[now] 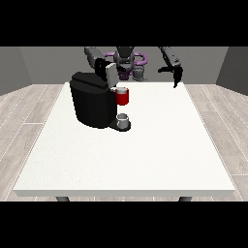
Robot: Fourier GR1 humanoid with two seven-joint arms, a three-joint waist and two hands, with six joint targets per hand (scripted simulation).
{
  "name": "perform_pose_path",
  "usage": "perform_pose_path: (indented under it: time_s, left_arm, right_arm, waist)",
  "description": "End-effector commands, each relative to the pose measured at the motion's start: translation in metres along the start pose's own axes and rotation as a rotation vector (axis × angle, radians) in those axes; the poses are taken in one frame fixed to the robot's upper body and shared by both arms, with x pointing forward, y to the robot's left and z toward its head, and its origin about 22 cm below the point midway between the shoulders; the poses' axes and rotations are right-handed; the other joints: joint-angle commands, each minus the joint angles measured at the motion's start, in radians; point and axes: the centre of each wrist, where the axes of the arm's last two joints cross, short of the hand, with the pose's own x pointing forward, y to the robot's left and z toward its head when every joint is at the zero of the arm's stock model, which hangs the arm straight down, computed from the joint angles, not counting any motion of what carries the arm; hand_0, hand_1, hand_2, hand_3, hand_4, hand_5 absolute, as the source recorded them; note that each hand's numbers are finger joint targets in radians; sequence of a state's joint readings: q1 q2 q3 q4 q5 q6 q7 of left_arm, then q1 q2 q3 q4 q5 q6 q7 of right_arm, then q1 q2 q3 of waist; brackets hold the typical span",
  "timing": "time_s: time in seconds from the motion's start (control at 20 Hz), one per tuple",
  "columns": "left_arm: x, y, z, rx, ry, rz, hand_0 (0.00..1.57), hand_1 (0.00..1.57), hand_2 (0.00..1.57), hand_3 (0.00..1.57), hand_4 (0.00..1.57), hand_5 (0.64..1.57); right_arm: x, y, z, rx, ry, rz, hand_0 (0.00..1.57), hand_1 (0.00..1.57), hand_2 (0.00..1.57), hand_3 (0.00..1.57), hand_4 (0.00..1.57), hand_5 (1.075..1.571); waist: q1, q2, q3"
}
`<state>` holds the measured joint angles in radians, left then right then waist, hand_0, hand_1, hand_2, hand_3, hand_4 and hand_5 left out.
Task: Insert the coffee pod into the coffee machine and close the lid
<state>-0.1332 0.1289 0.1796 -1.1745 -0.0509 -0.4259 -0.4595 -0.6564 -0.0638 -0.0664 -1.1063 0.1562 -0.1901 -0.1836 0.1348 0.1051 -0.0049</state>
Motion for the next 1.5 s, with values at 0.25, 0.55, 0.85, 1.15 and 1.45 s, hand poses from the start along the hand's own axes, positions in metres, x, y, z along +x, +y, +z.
perform_pose_path:
  time_s: [0.25, 0.55, 0.85, 1.15, 1.45]
  left_arm:
    - [-0.018, 0.002, 0.008, 0.035, 0.015, 0.015, 0.0, 0.0, 0.0, 0.0, 0.38, 1.571]
    - [-0.005, 0.018, -0.008, -0.004, 0.012, 0.03, 0.0, 0.0, 0.0, 0.0, 0.36, 1.571]
    - [-0.001, 0.018, -0.01, -0.031, 0.024, 0.045, 0.0, 0.0, 0.0, 0.0, 0.34, 1.571]
    - [-0.016, 0.007, -0.015, -0.045, 0.031, 0.057, 0.0, 0.0, 0.0, 0.0, 0.4, 1.571]
    - [-0.028, 0.005, -0.005, -0.007, 0.061, 0.072, 0.0, 0.0, 0.0, 0.0, 0.39, 1.571]
  right_arm:
    - [0.024, 0.046, -0.016, 0.111, -0.028, 0.043, 0.0, 0.0, 0.0, 0.0, 0.42, 1.571]
    - [0.04, 0.064, -0.031, 0.089, -0.038, 0.102, 0.0, 0.0, 0.0, 0.0, 0.39, 1.571]
    - [0.052, 0.064, -0.045, 0.148, -0.125, 0.146, 0.0, 0.0, 0.0, 0.0, 0.38, 1.571]
    - [0.073, 0.09, -0.042, 0.172, -0.147, 0.111, 0.0, 0.0, 0.0, 0.0, 0.38, 1.571]
    - [0.04, 0.103, -0.002, 0.313, -0.111, 0.065, 0.0, 0.0, 0.0, 0.0, 0.49, 1.571]
  waist:
    - [0.006, 0.014, 0.0044]
    - [0.045, 0.02, 0.0045]
    - [0.066, 0.025, 0.0049]
    - [0.081, 0.014, 0.0046]
    - [0.055, -0.036, 0.0047]
